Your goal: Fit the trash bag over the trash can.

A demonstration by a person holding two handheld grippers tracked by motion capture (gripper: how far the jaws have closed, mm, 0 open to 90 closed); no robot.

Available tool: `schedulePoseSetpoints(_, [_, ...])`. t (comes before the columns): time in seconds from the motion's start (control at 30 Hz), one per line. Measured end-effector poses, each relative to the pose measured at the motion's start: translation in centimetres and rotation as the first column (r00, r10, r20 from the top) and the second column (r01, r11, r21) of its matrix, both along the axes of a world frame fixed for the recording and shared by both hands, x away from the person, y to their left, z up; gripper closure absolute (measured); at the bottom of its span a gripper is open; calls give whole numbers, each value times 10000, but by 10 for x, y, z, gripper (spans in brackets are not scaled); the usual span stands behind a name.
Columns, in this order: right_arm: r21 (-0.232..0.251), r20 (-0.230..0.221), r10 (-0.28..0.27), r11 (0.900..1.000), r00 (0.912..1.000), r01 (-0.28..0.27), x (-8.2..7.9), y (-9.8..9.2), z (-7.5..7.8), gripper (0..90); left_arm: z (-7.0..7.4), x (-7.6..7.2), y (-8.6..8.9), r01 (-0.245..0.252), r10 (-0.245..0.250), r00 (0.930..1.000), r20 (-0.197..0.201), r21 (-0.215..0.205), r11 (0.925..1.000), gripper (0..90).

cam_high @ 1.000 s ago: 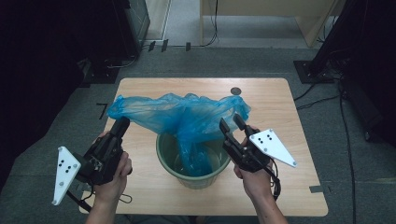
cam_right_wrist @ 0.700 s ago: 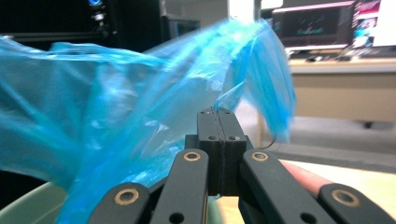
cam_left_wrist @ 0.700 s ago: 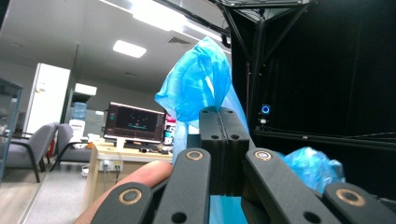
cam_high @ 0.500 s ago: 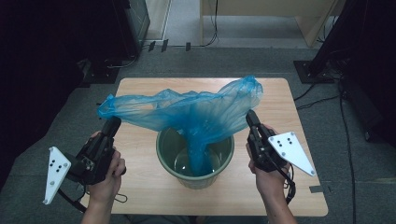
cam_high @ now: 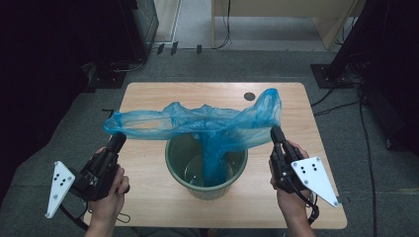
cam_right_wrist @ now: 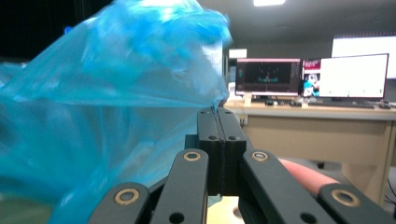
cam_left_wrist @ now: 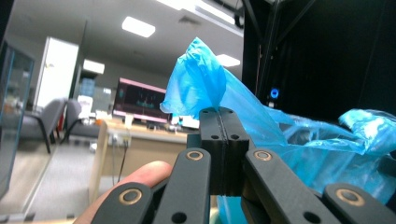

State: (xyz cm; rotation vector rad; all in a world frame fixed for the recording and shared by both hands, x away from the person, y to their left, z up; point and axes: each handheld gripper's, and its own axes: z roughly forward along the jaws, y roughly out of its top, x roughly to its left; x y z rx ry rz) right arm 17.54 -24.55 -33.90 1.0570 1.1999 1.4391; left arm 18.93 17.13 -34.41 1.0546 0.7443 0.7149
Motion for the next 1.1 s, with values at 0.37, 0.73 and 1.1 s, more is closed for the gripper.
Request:
schedulePoseSetpoints(0.37, [-782,-1419,-55,9969,9899,-57,-9,-10,-52,900,-48,-10,-3,353,-219,9909,-1330,989,9945,900])
schedulePoseSetpoints(0.73, [-864,-2041,230,9954,9787,-414,-21,-17,-77,900,-83,-28,10,966,-758,9743,-2120,895,9913,900])
schedulePoseSetpoints(1.1, [-744,-1622,881,9921,9828,-1012,-56,-21,-73,900,-92,-63,25,1757,-1559,9707,-1828,976,9796,900])
